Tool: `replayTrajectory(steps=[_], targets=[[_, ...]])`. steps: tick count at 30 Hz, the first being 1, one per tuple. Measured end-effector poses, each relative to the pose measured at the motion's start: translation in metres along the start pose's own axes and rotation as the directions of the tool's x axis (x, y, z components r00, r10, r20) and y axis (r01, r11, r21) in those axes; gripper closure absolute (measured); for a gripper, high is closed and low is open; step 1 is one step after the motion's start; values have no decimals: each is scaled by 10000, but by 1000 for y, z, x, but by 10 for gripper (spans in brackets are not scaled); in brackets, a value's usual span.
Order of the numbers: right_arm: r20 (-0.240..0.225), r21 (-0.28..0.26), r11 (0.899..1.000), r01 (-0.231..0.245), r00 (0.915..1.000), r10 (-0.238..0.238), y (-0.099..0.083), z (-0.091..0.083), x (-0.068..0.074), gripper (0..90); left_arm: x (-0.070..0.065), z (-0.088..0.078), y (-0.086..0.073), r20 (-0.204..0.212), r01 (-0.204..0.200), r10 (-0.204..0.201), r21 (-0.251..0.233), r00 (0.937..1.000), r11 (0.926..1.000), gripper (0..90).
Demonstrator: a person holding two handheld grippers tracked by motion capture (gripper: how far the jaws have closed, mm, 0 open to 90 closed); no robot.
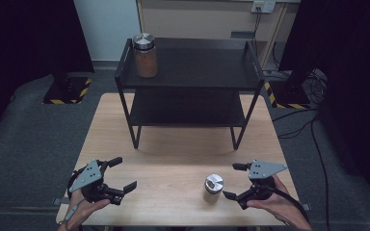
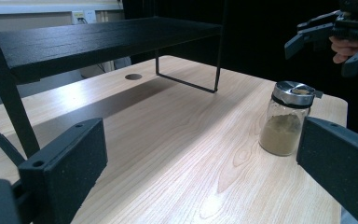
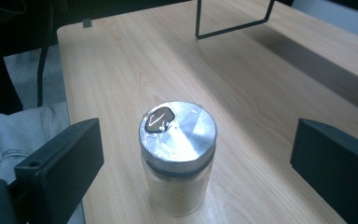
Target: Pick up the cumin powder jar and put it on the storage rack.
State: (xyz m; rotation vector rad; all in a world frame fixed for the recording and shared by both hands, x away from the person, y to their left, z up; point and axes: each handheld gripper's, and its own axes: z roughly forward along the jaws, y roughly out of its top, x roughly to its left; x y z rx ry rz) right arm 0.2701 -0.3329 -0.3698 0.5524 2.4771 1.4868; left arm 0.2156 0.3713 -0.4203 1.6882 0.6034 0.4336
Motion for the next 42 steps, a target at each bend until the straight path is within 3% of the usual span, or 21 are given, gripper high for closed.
replayTrajectory(steps=[13,20,25,35,42], targets=[[-502,209,9995,258,9984,-247,-5,34,-5,103,-1,1,1,25,-58,58,72,10000,10000,6],[-842,268,9983,515,9952,-490,-6,49,-12,223,-1,1,1,38,-103,102,104,9999,9999,7],[-847,337,9966,752,9938,-721,-7,52,-12,348,-1,1,1,29,-101,101,102,9999,9999,7],[-824,475,9968,641,9948,-600,-3,51,-12,354,-1,1,1,27,-122,122,117,9999,9999,7],[-1095,516,9968,604,9925,-545,11,47,-18,354,-1,1,1,26,-122,121,101,9999,9999,7]])
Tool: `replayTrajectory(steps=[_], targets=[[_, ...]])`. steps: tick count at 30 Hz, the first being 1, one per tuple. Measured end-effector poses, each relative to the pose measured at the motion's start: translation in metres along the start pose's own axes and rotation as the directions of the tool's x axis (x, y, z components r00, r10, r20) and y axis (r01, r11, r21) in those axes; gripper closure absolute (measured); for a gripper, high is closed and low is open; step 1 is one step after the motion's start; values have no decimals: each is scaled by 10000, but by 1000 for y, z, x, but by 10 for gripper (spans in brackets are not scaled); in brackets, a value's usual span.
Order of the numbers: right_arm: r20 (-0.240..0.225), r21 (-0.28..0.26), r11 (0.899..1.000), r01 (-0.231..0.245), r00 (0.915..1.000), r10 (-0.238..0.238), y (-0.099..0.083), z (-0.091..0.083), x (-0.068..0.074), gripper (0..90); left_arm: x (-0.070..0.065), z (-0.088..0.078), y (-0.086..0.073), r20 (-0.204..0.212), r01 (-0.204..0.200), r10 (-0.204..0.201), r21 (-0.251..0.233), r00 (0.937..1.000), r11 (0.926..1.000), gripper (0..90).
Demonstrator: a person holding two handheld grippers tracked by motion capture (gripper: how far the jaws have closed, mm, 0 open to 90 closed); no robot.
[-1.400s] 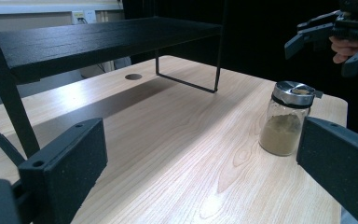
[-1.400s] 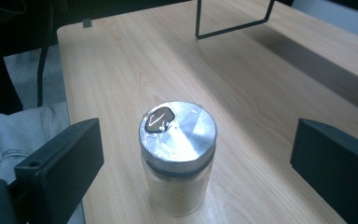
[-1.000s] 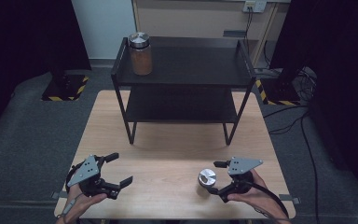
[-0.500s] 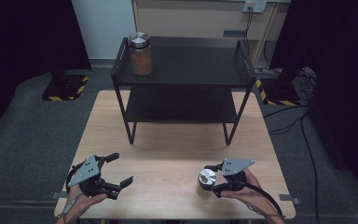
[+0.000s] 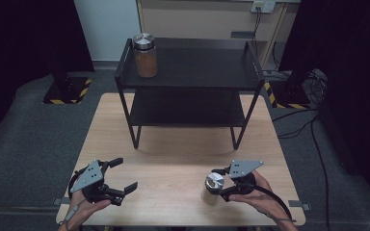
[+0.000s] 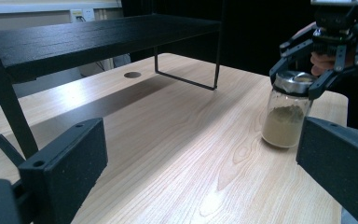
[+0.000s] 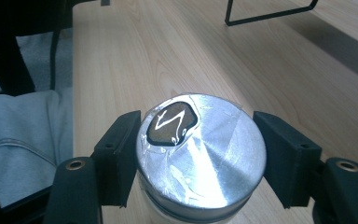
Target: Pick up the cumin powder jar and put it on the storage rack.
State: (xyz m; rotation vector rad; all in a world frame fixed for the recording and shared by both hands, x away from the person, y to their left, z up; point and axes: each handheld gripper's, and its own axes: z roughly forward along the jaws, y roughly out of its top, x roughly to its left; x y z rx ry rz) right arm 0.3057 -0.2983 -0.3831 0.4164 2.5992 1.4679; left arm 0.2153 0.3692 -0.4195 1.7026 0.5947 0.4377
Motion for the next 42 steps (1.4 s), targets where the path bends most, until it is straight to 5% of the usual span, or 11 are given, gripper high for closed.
replayTrajectory(steps=[18,34,42], targets=[[-854,252,9975,668,9943,-644,85,-30,-23,354,1,1,0,65,121,-121,13,9999,9999,8],[-760,315,9946,985,9925,-959,173,-71,-34,354,2,1,-1,149,196,-195,-57,9997,9998,8],[-253,267,9961,839,9962,-833,222,-95,-38,354,3,0,-2,194,204,-202,-108,9996,9997,8]])
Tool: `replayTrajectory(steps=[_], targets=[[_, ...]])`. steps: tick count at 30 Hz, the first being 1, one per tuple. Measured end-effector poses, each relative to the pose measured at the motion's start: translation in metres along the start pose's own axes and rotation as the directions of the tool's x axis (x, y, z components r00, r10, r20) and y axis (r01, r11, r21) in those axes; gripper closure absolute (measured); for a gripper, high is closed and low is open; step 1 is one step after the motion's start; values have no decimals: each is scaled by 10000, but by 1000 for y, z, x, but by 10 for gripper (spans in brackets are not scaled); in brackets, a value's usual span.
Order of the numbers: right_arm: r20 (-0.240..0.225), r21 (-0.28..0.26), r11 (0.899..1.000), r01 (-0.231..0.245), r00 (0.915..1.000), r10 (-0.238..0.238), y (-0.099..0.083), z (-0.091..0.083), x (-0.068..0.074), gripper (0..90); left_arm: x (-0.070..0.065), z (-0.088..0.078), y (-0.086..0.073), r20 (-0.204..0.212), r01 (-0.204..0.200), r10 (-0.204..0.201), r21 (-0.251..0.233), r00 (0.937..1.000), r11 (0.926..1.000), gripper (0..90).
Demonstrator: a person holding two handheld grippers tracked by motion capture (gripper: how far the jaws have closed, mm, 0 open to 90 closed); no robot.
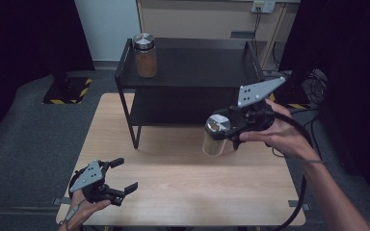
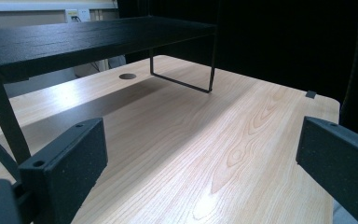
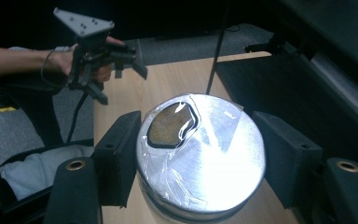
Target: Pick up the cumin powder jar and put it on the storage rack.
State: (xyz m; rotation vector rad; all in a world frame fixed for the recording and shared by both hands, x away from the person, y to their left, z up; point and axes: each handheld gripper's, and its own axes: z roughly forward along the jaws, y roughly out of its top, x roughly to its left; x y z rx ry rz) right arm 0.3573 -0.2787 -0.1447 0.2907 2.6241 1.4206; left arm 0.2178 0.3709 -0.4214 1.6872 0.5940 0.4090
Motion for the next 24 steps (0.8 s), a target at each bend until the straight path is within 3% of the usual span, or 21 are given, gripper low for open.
replayTrajectory(steps=[15,24], targets=[[1248,200,9989,-416,9914,387,67,-36,-20,354,1,0,0,-5,5,-5,22,10000,10000,8],[1791,95,9980,-626,9820,599,88,-46,-29,354,1,-1,0,-4,14,-14,-21,10000,10000,8]])
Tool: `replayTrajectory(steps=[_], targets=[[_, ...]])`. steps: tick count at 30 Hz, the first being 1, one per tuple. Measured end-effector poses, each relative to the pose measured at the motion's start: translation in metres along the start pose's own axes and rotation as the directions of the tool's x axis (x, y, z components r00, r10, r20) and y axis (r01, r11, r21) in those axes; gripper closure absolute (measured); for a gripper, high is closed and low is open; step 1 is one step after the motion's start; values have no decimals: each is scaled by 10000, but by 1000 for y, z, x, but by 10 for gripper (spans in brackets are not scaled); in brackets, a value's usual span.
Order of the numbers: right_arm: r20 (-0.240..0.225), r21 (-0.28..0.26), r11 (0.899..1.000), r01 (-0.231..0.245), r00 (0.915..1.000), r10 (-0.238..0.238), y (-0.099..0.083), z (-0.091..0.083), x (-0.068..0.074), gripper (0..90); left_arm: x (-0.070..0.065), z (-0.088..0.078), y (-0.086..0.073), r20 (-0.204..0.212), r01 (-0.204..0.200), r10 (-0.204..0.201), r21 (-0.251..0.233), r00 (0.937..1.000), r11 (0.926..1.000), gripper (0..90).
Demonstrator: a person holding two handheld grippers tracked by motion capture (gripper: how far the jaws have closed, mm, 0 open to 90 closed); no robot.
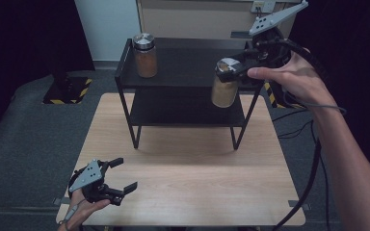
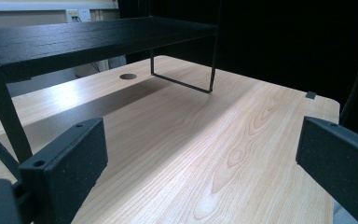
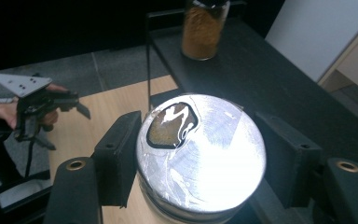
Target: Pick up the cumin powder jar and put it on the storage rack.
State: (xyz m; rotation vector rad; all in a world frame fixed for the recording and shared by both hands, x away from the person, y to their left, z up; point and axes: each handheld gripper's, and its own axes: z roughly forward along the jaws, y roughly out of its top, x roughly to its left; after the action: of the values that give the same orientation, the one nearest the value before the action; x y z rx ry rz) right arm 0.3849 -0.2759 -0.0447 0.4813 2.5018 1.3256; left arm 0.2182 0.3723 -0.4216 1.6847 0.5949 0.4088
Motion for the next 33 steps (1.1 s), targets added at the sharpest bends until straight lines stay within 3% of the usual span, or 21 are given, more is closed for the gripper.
replayTrajectory(steps=[11,18,21,25,26,33], targets=[[310,-1,9993,-386,9988,386,7,4,-14,354,-1,0,0,-20,-11,11,9,10000,10000,9],[974,153,9966,-807,9921,789,15,13,-21,354,0,-1,0,-33,3,-3,-30,10000,10000,9],[1557,242,9943,-1034,9829,984,20,19,-24,354,0,-1,0,-31,-19,19,0,10000,10000,10],[1818,97,9907,-1360,9744,1320,20,22,-29,354,0,-1,0,-36,-9,9,-18,10000,10000,10],[2106,92,9885,-1507,9667,1454,22,24,-30,354,0,-1,0,-35,-3,3,-14,10000,10000,10],[2916,101,9825,-1861,9404,1751,27,28,-35,354,1,-2,0,-22,-13,13,-1,10000,10000,10]])
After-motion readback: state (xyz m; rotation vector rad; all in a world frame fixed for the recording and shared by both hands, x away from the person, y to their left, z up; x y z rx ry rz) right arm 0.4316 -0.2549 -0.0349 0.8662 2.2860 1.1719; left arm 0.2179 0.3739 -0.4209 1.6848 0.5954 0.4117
